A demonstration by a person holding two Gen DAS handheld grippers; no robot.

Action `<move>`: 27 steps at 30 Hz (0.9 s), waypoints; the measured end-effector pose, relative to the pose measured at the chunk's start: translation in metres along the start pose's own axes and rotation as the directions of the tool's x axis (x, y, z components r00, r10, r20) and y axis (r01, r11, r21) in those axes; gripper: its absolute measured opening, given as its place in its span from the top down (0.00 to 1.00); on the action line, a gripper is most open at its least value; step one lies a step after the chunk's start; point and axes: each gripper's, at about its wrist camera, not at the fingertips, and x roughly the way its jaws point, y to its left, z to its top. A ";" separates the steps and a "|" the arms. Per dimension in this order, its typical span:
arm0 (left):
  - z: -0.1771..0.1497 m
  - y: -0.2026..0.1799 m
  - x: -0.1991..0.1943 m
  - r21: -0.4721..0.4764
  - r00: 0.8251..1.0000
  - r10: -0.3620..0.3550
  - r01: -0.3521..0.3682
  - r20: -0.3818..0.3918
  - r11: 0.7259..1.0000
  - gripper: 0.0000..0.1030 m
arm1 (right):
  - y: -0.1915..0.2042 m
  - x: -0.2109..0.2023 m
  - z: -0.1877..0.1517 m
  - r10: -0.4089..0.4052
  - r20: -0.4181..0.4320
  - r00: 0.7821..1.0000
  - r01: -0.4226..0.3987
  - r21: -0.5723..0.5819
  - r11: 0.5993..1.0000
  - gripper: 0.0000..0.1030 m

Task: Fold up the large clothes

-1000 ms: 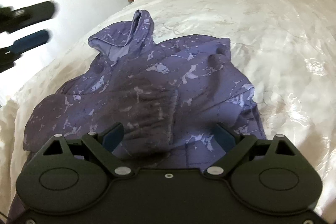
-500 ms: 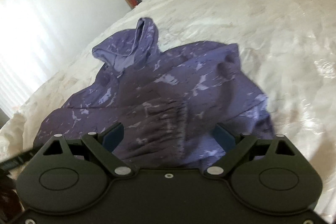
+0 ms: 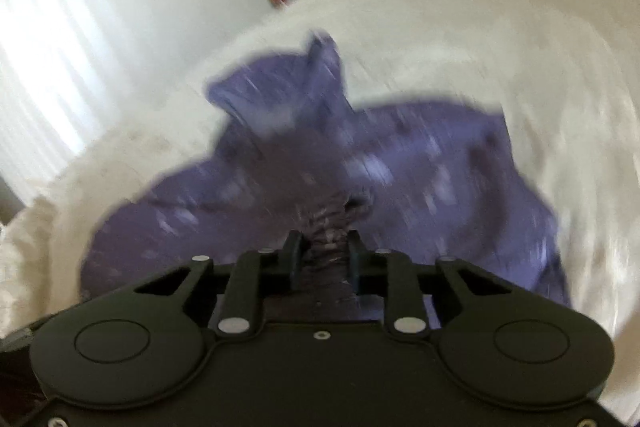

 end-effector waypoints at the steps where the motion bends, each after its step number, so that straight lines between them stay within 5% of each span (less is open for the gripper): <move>1: 0.001 0.000 -0.006 0.003 1.000 -0.001 0.001 0.019 1.000 0.35 | 0.003 -0.007 0.008 0.019 0.025 1.000 -0.019 -0.017 1.000 0.75; 6: 0.009 0.006 -0.019 0.042 0.998 0.015 -0.017 0.068 0.999 0.33 | -0.005 -0.028 0.039 -0.022 0.118 0.993 0.031 -0.071 0.997 0.76; 12: 0.020 0.017 -0.009 0.016 0.998 0.048 -0.049 0.046 0.999 0.33 | -0.038 0.004 0.033 -0.167 0.044 0.985 0.169 -0.053 0.984 0.76; 22: 0.038 0.013 0.013 0.105 0.995 0.060 -0.068 0.082 0.992 0.33 | -0.053 0.027 0.008 -0.198 -0.026 0.980 0.196 -0.056 0.979 0.74; 27: 0.032 0.037 0.038 -0.004 0.985 0.162 -0.163 -0.052 0.987 0.31 | -0.057 0.032 0.003 -0.202 -0.039 0.979 0.200 -0.053 0.978 0.74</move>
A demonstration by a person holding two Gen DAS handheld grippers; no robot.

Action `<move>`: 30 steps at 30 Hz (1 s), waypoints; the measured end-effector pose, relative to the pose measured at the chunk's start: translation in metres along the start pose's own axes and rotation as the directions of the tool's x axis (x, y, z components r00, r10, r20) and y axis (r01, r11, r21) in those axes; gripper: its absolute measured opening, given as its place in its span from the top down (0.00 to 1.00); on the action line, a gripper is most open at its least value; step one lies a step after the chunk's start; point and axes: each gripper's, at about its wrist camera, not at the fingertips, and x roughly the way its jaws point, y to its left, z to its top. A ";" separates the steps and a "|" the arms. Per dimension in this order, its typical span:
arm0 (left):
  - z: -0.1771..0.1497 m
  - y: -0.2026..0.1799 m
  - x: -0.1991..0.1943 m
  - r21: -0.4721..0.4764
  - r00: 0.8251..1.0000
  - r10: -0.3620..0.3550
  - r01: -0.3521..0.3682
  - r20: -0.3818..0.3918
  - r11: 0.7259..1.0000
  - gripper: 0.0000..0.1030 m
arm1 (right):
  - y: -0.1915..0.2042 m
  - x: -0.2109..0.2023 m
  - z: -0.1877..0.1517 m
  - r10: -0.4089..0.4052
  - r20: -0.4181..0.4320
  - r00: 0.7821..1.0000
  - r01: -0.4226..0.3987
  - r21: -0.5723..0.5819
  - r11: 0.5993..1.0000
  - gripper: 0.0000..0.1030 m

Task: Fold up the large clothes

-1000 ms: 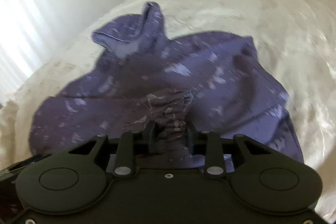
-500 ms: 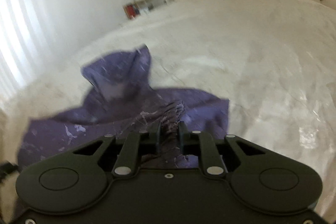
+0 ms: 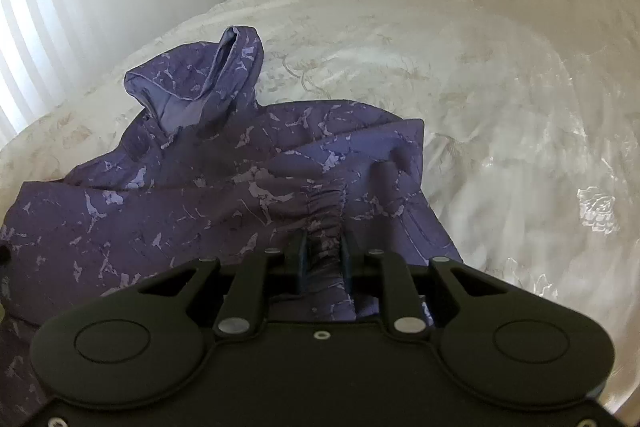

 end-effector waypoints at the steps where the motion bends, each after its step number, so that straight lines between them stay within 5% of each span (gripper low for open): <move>1: -0.004 0.007 0.006 -0.027 0.999 0.001 -0.002 -0.036 1.000 0.31 | 0.000 0.000 0.000 0.002 -0.002 1.000 -0.002 -0.003 1.000 0.74; 10: -0.018 0.028 -0.011 -0.055 0.999 0.001 -0.004 -0.051 0.999 0.30 | 0.002 0.007 -0.006 0.011 -0.017 1.000 -0.011 -0.019 1.000 0.74; 16: 0.011 0.018 -0.033 -0.035 0.995 -0.016 0.019 0.097 0.999 0.31 | 0.004 0.006 -0.006 0.011 -0.016 1.000 -0.012 -0.030 0.999 0.74; 20: 0.029 0.013 -0.005 -0.002 0.997 0.023 -0.022 0.072 1.000 0.31 | 0.004 0.006 -0.006 0.011 -0.016 1.000 -0.012 -0.030 0.999 0.73; 26: 0.030 0.024 0.053 0.033 0.988 0.140 -0.138 -0.071 0.990 0.29 | 0.003 0.006 -0.006 0.016 -0.017 1.000 -0.017 -0.037 0.999 0.73; 30: 0.027 0.028 0.054 0.072 0.984 0.167 -0.163 -0.067 0.984 0.30 | 0.006 0.004 -0.005 0.021 -0.013 1.000 -0.022 -0.063 0.998 0.73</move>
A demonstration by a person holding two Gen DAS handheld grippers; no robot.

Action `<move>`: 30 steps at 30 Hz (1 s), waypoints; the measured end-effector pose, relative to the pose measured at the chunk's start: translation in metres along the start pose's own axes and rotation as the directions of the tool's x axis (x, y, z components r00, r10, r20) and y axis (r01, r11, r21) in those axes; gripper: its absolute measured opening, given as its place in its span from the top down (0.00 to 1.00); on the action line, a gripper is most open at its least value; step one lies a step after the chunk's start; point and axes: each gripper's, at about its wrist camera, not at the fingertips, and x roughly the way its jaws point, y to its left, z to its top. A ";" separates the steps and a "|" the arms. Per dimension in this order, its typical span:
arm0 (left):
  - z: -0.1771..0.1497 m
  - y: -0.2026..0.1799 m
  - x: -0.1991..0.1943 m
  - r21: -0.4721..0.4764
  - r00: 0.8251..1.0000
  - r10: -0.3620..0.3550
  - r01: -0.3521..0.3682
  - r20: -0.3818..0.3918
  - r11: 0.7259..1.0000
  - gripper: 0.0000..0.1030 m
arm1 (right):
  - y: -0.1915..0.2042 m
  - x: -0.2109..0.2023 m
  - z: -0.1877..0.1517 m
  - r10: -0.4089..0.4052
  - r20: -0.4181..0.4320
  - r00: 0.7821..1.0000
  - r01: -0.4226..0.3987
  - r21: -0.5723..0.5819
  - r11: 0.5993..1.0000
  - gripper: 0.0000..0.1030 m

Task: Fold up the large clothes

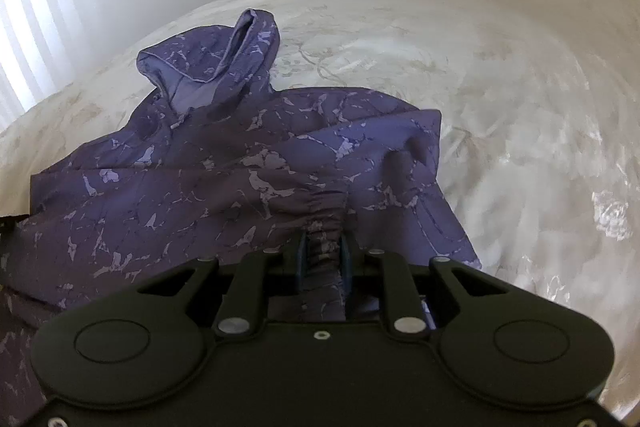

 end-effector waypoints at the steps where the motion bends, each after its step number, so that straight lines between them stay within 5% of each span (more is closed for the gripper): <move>1: 0.001 0.002 -0.004 -0.009 1.000 -0.007 0.007 0.004 1.000 0.30 | 0.000 -0.001 0.001 0.002 0.005 1.000 -0.002 -0.008 1.000 0.73; 6: 0.010 0.011 -0.044 -0.076 0.992 -0.071 0.079 0.105 0.994 0.31 | 0.003 -0.016 0.008 -0.011 0.076 0.997 0.015 -0.053 0.998 0.74; 10: 0.017 -0.005 -0.066 -0.043 0.978 -0.135 0.143 0.157 0.989 0.30 | -0.003 -0.011 0.012 -0.049 0.067 0.997 0.053 -0.059 0.997 0.72; 15: 0.010 -0.034 -0.052 0.047 0.981 -0.170 0.166 0.097 0.985 0.30 | -0.009 -0.001 0.003 -0.072 0.033 0.997 0.073 -0.051 0.996 0.59; 18: -0.002 -0.041 -0.028 0.072 0.988 -0.154 0.154 -0.015 0.985 0.30 | -0.008 -0.008 0.005 -0.049 0.041 0.998 0.051 -0.050 0.997 0.40; 23: 0.003 -0.033 -0.026 0.039 0.971 -0.217 0.222 -0.095 0.974 0.30 | 0.000 -0.022 0.017 -0.016 0.041 0.999 0.021 -0.115 0.993 0.33; 30: 0.062 -0.036 -0.058 0.035 0.946 -0.324 0.325 -0.019 0.945 0.30 | 0.020 -0.026 0.058 0.074 0.038 0.997 -0.067 -0.154 0.986 0.28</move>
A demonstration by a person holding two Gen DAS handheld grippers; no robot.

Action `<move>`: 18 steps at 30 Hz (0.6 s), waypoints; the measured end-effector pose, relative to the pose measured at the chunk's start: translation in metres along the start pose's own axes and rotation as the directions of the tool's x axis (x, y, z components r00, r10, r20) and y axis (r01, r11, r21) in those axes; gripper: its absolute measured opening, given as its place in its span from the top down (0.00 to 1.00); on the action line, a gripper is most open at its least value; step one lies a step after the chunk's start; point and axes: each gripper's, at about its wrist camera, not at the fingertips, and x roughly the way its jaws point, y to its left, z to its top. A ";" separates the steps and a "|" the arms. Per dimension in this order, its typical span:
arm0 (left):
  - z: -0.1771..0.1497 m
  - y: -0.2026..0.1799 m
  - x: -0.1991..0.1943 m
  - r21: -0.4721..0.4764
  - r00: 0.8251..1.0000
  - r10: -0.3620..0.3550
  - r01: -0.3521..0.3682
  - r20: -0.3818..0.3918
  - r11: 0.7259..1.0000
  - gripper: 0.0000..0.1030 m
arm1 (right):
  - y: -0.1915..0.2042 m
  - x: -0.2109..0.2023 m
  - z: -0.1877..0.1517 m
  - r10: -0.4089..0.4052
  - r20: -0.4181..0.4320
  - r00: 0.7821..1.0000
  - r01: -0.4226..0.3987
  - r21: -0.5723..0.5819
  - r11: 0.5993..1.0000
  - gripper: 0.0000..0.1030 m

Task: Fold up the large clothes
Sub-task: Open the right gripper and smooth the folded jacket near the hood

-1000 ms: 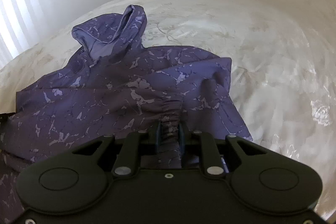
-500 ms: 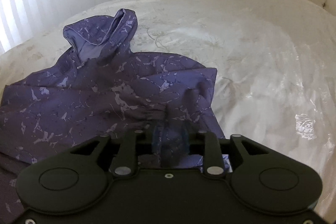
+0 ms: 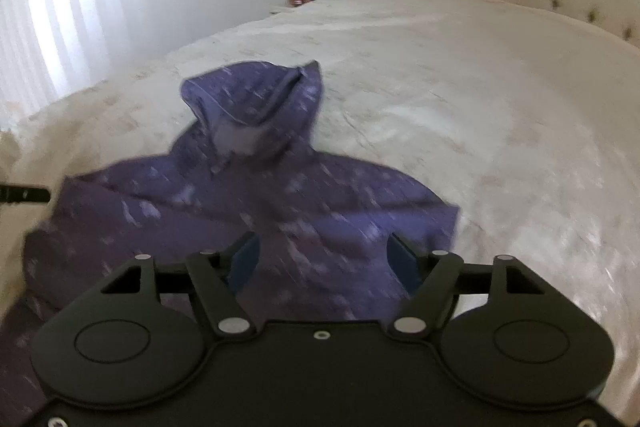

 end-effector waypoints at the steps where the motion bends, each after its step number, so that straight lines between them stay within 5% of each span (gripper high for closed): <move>1: 0.010 -0.004 -0.001 0.006 1.000 -0.005 0.005 0.019 1.000 0.29 | 0.002 0.003 0.006 0.012 -0.003 1.000 -0.012 0.001 1.000 0.28; 9: 0.058 -0.043 0.036 0.057 0.992 -0.001 -0.006 0.124 0.998 0.29 | 0.016 0.062 0.054 0.032 0.014 0.999 -0.032 0.009 0.999 0.28; 18: 0.068 -0.062 0.112 0.041 0.995 -0.013 0.009 0.103 0.999 0.29 | 0.021 0.142 0.083 0.011 0.010 1.000 -0.011 0.051 0.999 0.28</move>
